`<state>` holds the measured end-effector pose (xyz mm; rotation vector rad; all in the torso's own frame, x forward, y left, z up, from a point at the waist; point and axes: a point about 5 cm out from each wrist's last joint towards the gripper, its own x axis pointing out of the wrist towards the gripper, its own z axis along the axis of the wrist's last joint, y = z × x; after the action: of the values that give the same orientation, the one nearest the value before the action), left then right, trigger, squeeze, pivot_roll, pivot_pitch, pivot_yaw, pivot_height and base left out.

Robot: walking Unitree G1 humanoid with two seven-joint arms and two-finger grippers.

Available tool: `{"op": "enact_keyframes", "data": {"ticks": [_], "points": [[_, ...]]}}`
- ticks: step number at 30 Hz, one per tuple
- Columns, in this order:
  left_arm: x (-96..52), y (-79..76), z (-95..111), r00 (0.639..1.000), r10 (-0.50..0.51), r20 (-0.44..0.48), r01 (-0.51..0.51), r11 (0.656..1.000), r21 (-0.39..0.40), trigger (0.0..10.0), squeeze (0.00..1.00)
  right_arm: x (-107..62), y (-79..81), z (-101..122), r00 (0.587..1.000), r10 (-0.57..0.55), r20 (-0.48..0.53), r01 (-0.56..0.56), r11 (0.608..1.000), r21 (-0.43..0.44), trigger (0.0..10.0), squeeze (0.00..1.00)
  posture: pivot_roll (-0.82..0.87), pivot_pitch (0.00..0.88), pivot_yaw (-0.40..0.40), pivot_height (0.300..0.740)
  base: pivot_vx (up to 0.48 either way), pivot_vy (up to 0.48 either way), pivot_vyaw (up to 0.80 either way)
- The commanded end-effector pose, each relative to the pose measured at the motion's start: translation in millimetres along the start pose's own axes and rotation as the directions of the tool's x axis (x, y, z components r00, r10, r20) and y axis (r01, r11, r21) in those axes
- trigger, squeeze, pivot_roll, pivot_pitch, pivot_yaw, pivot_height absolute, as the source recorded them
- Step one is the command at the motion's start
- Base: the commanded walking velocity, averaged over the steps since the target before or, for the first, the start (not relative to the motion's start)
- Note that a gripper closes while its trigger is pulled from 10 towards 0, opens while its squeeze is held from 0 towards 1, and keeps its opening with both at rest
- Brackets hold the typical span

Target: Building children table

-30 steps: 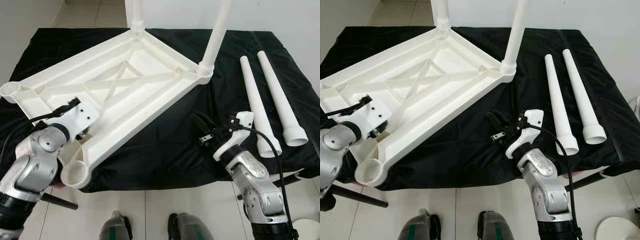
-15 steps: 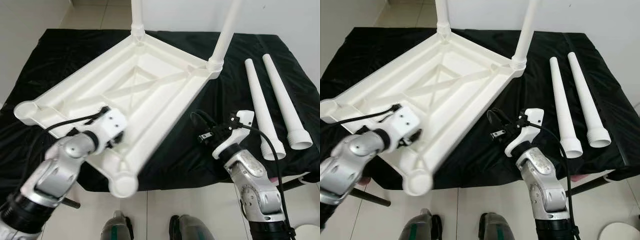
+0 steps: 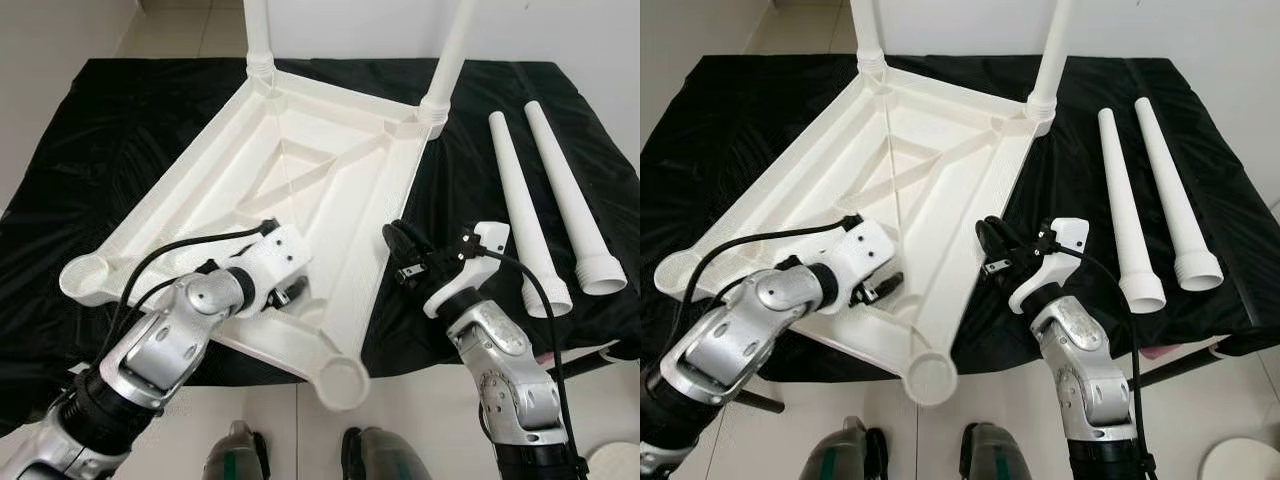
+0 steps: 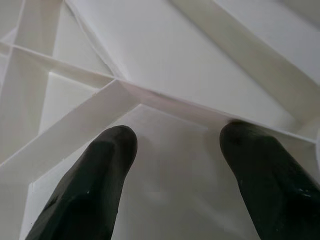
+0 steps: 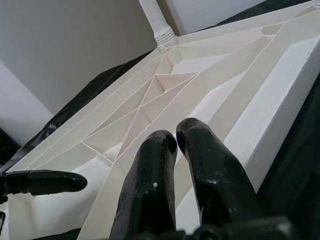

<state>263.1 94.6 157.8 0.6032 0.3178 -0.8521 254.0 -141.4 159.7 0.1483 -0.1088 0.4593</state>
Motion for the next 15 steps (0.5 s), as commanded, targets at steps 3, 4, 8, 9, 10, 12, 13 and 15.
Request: {"op": "enact_keyframes", "data": {"ticks": [3, 4, 8, 9, 10, 12, 13, 15], "points": [[-6.4, 7.2, -1.4, 0.995, -0.092, 0.023, 0.093, 0.996, -0.019, 10.0, 0.0, -2.6, -1.2, 0.7, 1.0, -0.011, 0.004, 0.011, 1.0, -0.005, 10.0, 0.0, -0.16, 0.091, 0.033, 0.74, 0.0, 0.0, 0.0], [-6.4, 7.2, -1.4, 0.995, -0.092, 0.023, 0.093, 0.996, -0.019, 10.0, 0.0, -2.6, -1.2, 0.7, 1.0, -0.011, 0.004, 0.011, 1.0, -0.005, 10.0, 0.0, -0.16, 0.091, 0.033, 0.74, 0.0, 0.0, 0.0], [-19.8, 32.9, -3.6, 0.998, -0.019, 0.056, 0.023, 0.997, -0.07, 10.0, 0.0, -1.9, -0.9, 0.8, 1.0, -0.011, 0.006, 0.011, 1.0, -0.004, 10.0, 0.0, -0.16, 0.09, 0.031, 0.74, 0.0, 0.0, 0.0], [-19.8, 32.9, -3.6, 0.998, -0.019, 0.056, 0.023, 0.997, -0.07, 10.0, 0.0, -1.9, -0.9, 0.8, 1.0, -0.011, 0.006, 0.011, 1.0, -0.004, 10.0, 0.0, -0.16, 0.09, 0.031, 0.74, 0.0, 0.0, 0.0], [-23.5, 36.4, -3.9, 0.998, -0.015, 0.061, 0.019, 0.997, -0.069, 10.0, 0.0, -1.9, -0.5, 0.6, 1.0, -0.011, 0.006, 0.011, 1.0, -0.003, 10.0, 0.0, -0.16, 0.088, 0.031, 0.74, 0.0, 0.0, 0.0], [-27.4, 38.0, -4.5, 0.998, -0.019, 0.064, 0.024, 0.997, -0.069, 10.0, 0.0, -1.9, 0.1, 0.0, 1.0, -0.01, 0.006, 0.01, 1.0, 0.0, 10.0, 0.0, -0.15, 0.087, 0.03, 0.74, 0.0, 0.0, 0.0], [-29.7, 38.7, -4.8, 0.998, -0.024, 0.065, 0.028, 0.997, -0.069, 10.0, 0.0, -2.0, 0.5, -0.5, 1.0, -0.009, 0.005, 0.009, 1.0, 0.002, 10.0, 0.0, -0.15, 0.087, 0.03, 0.74, 0.0, 0.0, 0.0], [-33.7, 37.3, -4.3, 0.996, -0.049, 0.076, 0.054, 0.996, -0.072, 10.0, 0.0, -1.8, 0.9, -0.9, 1.0, -0.008, 0.005, 0.008, 1.0, 0.004, 10.0, 0.0, -0.15, 0.086, 0.028, 0.74, 0.0, 0.0, 0.0]]}}
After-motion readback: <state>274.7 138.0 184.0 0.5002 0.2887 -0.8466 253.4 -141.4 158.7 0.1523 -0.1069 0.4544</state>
